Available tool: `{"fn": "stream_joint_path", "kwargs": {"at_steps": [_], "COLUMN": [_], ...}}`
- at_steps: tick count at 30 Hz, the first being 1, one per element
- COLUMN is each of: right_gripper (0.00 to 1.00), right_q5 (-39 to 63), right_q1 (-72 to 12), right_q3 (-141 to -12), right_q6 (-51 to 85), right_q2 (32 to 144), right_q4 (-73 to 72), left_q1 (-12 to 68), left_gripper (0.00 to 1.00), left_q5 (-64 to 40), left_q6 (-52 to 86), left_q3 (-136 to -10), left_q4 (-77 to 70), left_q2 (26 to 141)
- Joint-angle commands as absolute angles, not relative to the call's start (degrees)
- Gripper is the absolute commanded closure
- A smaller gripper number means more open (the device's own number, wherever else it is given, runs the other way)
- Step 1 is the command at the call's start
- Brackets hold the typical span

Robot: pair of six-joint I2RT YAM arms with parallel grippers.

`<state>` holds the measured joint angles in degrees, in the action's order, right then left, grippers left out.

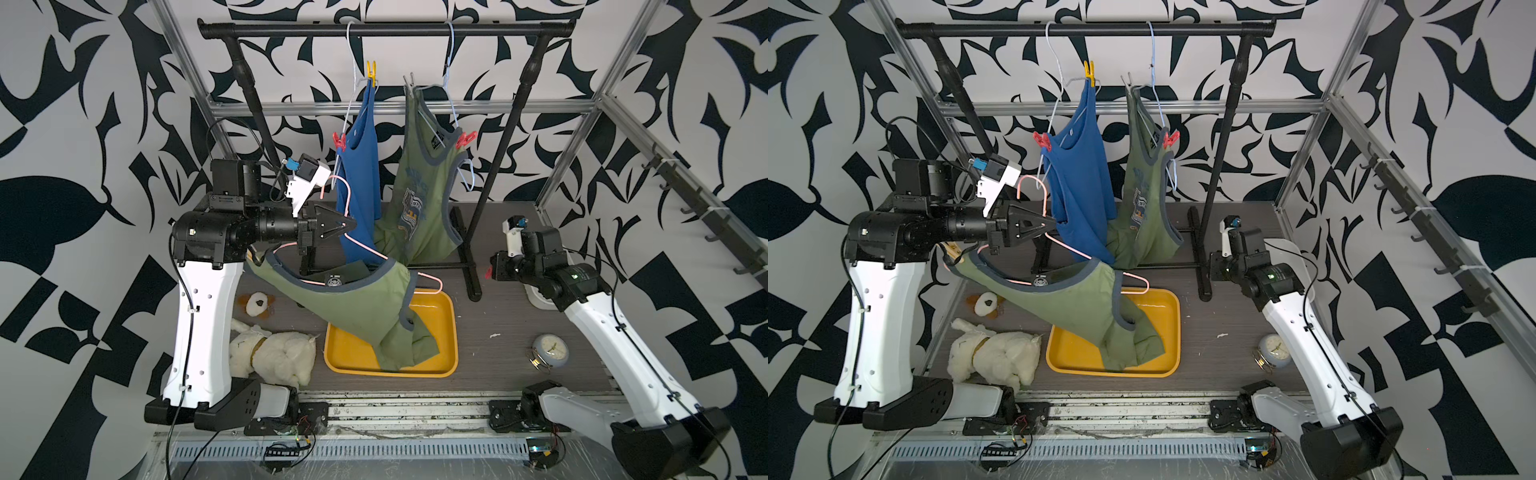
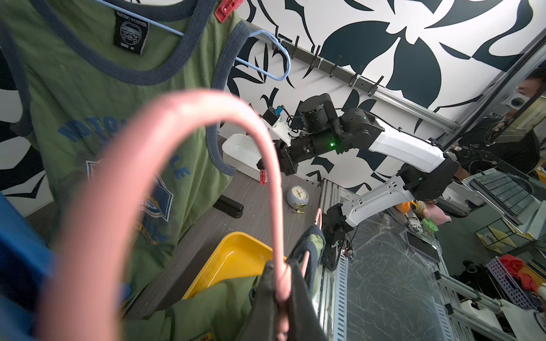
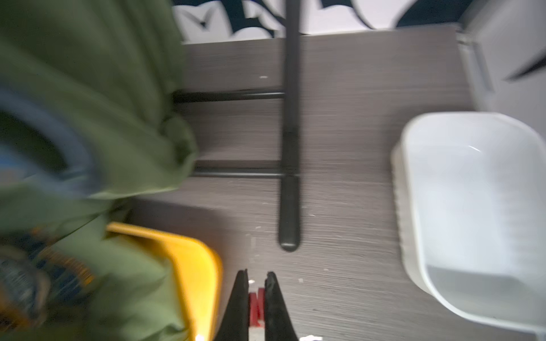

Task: Remove the clothespins securing tank tops to the hanger
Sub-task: Place the clothespin in the storage box.

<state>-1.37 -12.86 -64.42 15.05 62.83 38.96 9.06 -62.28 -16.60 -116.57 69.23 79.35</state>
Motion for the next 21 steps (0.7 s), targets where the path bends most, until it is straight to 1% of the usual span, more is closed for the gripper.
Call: {"fn": "stream_joint_path", "kwargs": {"at_steps": [1, 7, 13, 21], "right_gripper": [1.0, 1.0, 1.0, 1.0], "right_q5": [-7.64, -15.6, -15.52, -16.86], "right_q1": [-9.71, -2.65, 5.4, 11.61], "right_q3": [-63.13, -60.88, -60.86, -59.74], "right_q6": [16.58, 17.61, 18.19, 18.63], "right_q2": [62.43, 65.76, 73.67, 83.07], "right_q4": [30.76, 24.27, 19.56, 14.3], "left_q1": [9.62, 10.54, 11.24, 11.59], "left_gripper": [1.0, 1.0, 1.0, 1.0], "left_q5": [-62.93, -62.67, -62.54, -62.58], "left_q6": [-17.57, -18.17, -18.76, -18.87], "left_q3": [-115.78, -114.87, -113.65, -112.68], "left_q4": [68.47, 68.36, 68.37, 68.15], "left_q2": [78.38, 78.22, 78.34, 78.7]}}
